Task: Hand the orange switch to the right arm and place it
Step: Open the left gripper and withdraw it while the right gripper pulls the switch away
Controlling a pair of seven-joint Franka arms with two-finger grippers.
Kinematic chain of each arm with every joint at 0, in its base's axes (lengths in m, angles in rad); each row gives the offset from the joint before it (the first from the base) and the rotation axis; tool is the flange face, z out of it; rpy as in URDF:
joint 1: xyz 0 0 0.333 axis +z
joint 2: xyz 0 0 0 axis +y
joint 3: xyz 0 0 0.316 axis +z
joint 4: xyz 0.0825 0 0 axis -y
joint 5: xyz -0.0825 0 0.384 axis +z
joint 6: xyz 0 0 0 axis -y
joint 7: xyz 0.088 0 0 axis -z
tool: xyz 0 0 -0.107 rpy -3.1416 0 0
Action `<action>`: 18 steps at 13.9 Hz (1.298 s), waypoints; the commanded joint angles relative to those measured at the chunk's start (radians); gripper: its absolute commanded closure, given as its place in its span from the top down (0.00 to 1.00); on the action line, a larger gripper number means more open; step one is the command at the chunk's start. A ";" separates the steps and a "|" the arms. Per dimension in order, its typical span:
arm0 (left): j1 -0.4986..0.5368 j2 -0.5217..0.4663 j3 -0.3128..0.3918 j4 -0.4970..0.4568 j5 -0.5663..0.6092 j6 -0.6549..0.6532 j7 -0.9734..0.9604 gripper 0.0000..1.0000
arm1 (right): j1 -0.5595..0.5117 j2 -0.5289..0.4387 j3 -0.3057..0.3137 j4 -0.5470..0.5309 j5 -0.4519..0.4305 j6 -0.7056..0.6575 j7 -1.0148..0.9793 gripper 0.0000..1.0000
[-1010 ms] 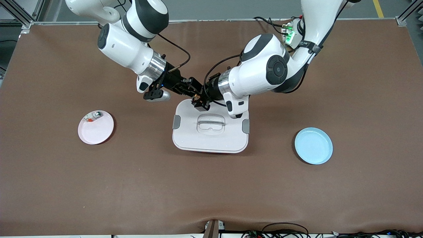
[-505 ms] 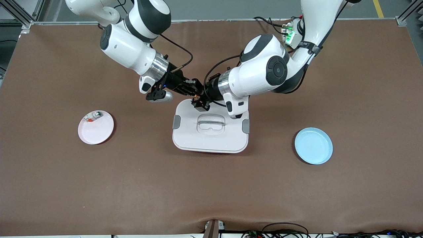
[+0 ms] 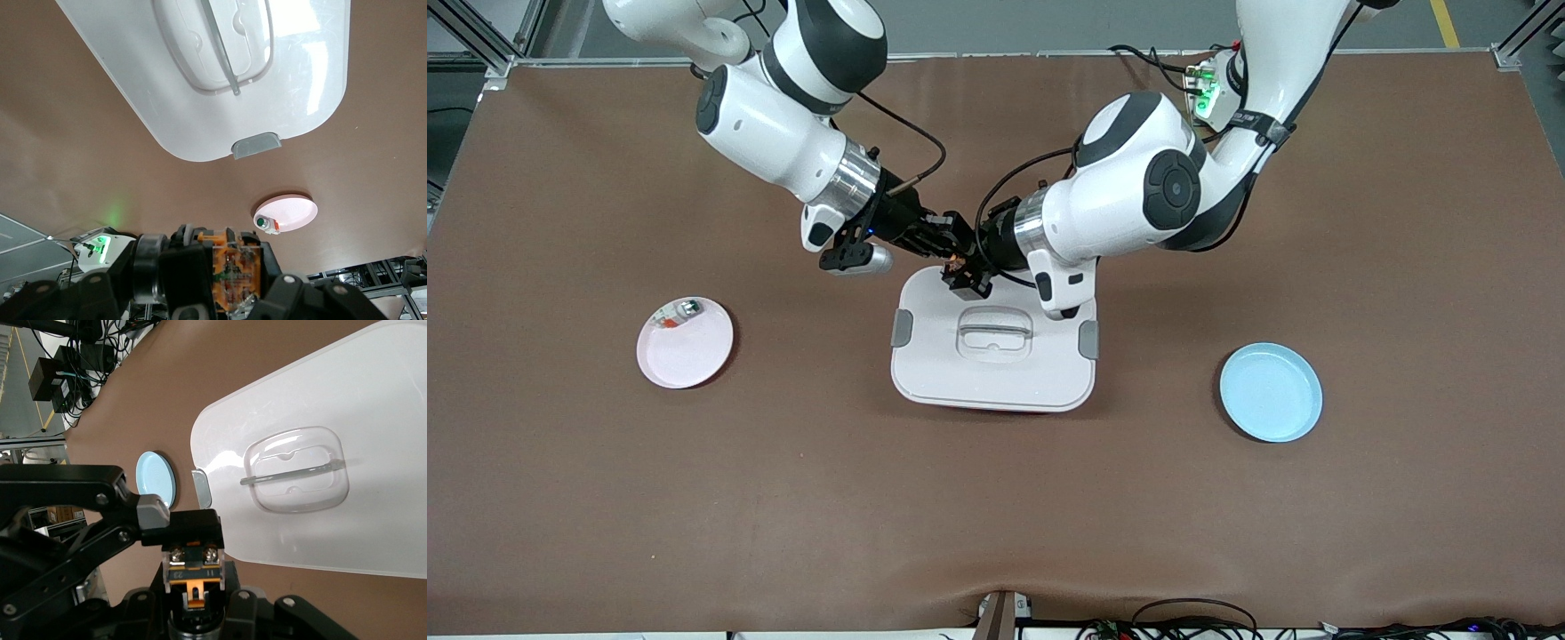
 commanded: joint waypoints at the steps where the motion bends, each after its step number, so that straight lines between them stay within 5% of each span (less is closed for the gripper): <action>1: 0.007 -0.011 0.008 0.029 -0.007 -0.008 -0.003 1.00 | 0.003 0.012 -0.005 0.021 0.012 -0.011 -0.006 0.00; 6: 0.018 -0.055 0.039 0.031 0.069 -0.020 0.004 1.00 | -0.004 0.001 -0.011 0.032 0.011 -0.056 0.000 0.00; 10: 0.071 -0.097 0.037 0.031 0.181 -0.064 0.065 1.00 | -0.119 -0.056 -0.016 0.107 -0.018 -0.393 0.008 0.00; 15: 0.186 -0.149 0.037 0.026 0.301 -0.132 0.287 1.00 | -0.231 -0.060 -0.014 0.314 -0.265 -0.821 -0.004 0.00; 18: 0.254 -0.150 0.039 0.024 0.404 -0.219 0.463 1.00 | -0.291 -0.060 -0.014 0.397 -0.395 -1.027 -0.201 0.00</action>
